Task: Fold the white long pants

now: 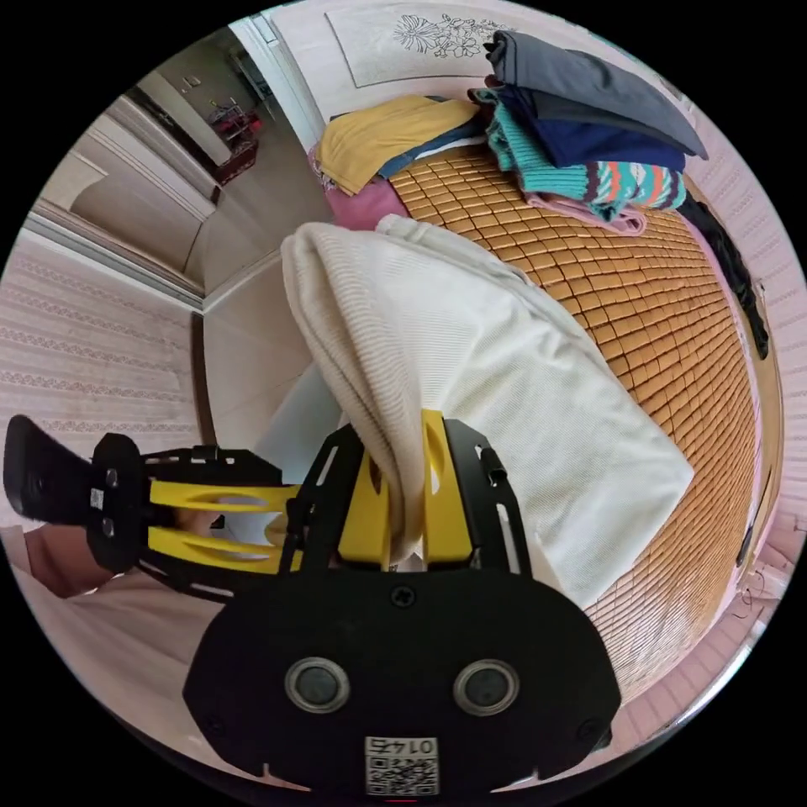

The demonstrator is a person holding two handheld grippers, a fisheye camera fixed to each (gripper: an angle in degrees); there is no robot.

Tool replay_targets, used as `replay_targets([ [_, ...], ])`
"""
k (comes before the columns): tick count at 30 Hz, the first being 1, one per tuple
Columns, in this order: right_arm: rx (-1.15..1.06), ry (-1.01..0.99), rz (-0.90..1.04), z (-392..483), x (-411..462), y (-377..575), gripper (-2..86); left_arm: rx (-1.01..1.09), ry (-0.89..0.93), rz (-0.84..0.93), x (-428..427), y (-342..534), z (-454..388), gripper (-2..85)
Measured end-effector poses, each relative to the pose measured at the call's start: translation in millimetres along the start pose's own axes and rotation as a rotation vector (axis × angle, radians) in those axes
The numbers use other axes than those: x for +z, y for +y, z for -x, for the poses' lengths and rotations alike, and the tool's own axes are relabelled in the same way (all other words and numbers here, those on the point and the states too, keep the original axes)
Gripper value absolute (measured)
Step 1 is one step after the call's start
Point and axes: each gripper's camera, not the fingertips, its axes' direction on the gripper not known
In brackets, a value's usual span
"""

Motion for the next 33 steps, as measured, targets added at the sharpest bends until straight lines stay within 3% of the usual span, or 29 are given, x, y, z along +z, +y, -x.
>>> replay_targets([
  [2,0.080,-0.037,-0.040,-31,-15,23,5.5,-0.032,0.029,-0.020,-8,3,4,6.9],
  [8,0.429,0.032,-0.135,-150,-97,153,4.6,-0.150,-0.240,-0.009,-26,2,54,6.1],
  [16,0.959,0.666,-0.019,-253,-250,338,9.0,-0.265,-0.452,-0.016,-17,-80,137,11.6],
  [19,1.083,0.690,-0.116,-248,-277,368,10.0,-0.343,-0.447,0.076,11,-94,159,13.1],
  [21,1.072,0.678,-0.195,-230,-278,365,9.6,-0.393,-0.428,0.163,30,-96,171,13.5],
  [24,0.985,0.701,-0.166,-202,-251,335,8.7,-0.374,-0.486,0.246,48,-94,173,13.1],
  [29,0.793,0.735,-0.064,-163,-186,260,8.6,-0.308,-0.393,0.195,28,-89,161,7.2],
  [33,0.532,0.569,-0.154,-123,-151,181,9.4,-0.141,-0.280,0.130,-16,-68,117,3.5],
])
